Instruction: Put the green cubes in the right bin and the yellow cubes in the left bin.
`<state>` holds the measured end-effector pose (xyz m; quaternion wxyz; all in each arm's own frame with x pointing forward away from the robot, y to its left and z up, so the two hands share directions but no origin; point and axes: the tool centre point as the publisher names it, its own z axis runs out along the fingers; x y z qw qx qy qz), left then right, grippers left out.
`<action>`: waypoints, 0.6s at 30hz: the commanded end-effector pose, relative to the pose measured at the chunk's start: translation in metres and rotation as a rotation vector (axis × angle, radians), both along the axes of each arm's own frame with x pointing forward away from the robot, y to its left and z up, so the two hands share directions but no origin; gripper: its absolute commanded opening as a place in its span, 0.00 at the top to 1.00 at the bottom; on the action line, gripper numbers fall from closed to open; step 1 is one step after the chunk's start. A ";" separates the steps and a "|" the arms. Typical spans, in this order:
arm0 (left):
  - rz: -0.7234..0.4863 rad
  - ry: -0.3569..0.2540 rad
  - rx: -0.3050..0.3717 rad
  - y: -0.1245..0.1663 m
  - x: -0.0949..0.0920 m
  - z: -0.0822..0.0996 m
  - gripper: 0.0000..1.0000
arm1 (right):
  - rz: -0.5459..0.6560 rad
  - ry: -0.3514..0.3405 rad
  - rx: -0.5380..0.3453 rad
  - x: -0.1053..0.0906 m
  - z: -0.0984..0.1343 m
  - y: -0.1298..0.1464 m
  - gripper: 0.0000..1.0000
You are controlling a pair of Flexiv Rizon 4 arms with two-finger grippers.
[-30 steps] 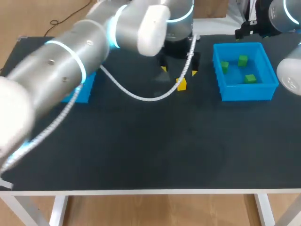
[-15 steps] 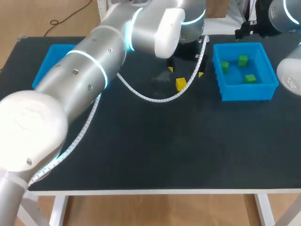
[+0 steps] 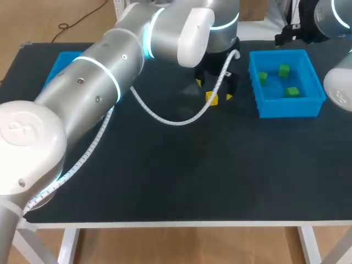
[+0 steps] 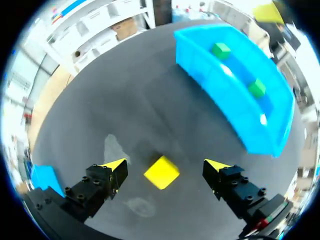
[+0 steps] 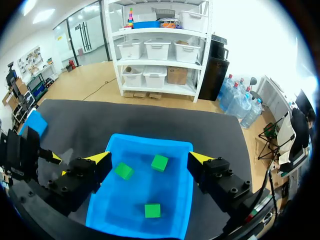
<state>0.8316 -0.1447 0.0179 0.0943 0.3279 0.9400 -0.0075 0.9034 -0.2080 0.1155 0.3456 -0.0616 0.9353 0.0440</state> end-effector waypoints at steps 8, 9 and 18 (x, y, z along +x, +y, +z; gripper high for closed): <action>-0.274 0.141 0.176 0.035 0.018 -0.004 0.00 | -0.001 -0.004 -0.001 -0.002 0.000 0.000 0.00; -0.294 0.141 0.179 0.035 0.018 -0.004 0.00 | -0.001 -0.004 -0.001 -0.002 0.000 0.000 0.00; -0.425 0.146 0.171 0.019 0.006 -0.007 0.00 | -0.001 -0.004 -0.001 -0.002 0.000 0.000 0.00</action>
